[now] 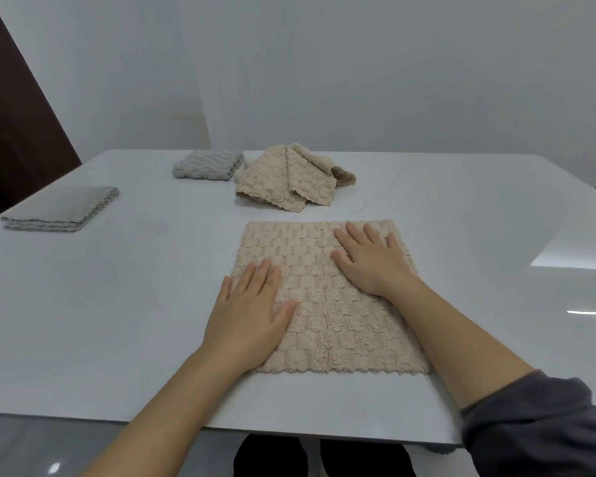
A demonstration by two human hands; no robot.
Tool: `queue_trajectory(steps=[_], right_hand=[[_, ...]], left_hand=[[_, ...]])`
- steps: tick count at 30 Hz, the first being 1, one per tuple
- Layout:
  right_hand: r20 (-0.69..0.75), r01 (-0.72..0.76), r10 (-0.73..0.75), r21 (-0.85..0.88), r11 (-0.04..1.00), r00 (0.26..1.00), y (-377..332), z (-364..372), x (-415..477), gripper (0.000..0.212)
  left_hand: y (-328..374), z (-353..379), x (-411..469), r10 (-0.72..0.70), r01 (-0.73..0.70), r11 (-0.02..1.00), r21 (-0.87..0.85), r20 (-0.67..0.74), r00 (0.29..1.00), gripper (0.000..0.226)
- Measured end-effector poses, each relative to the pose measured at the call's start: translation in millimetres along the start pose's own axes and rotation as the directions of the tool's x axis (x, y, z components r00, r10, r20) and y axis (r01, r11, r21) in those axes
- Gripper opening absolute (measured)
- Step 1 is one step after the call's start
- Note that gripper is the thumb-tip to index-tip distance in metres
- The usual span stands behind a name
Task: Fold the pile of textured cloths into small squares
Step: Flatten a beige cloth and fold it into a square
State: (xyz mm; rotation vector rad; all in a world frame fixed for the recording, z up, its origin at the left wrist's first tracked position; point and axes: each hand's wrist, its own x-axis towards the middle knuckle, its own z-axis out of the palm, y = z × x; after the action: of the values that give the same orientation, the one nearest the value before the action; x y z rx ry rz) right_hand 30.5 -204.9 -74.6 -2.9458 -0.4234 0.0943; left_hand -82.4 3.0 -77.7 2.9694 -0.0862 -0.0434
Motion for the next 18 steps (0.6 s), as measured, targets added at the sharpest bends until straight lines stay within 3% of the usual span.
queue_trajectory(steps=[9,13,18], right_hand=[[-0.094,0.034,-0.023,0.122,0.992,0.995,-23.1,-16.4,-30.4,0.056],[0.016,0.13,-0.131,0.054,0.99,0.991,-50.9,-5.8,-73.6,0.058],[0.045,0.067,-0.067,0.009,0.998,0.997,-31.1,6.0,-88.2,0.058]], left_hand=[[0.4,1.2,-2.3,0.0,-0.003,0.998,-0.056,-0.044,0.999,0.066],[-0.2,1.4,-2.7,0.006,-0.008,0.998,-0.061,-0.042,0.999,0.067],[-0.7,1.9,-3.1,0.01,-0.014,0.997,-0.072,-0.059,0.998,0.067]])
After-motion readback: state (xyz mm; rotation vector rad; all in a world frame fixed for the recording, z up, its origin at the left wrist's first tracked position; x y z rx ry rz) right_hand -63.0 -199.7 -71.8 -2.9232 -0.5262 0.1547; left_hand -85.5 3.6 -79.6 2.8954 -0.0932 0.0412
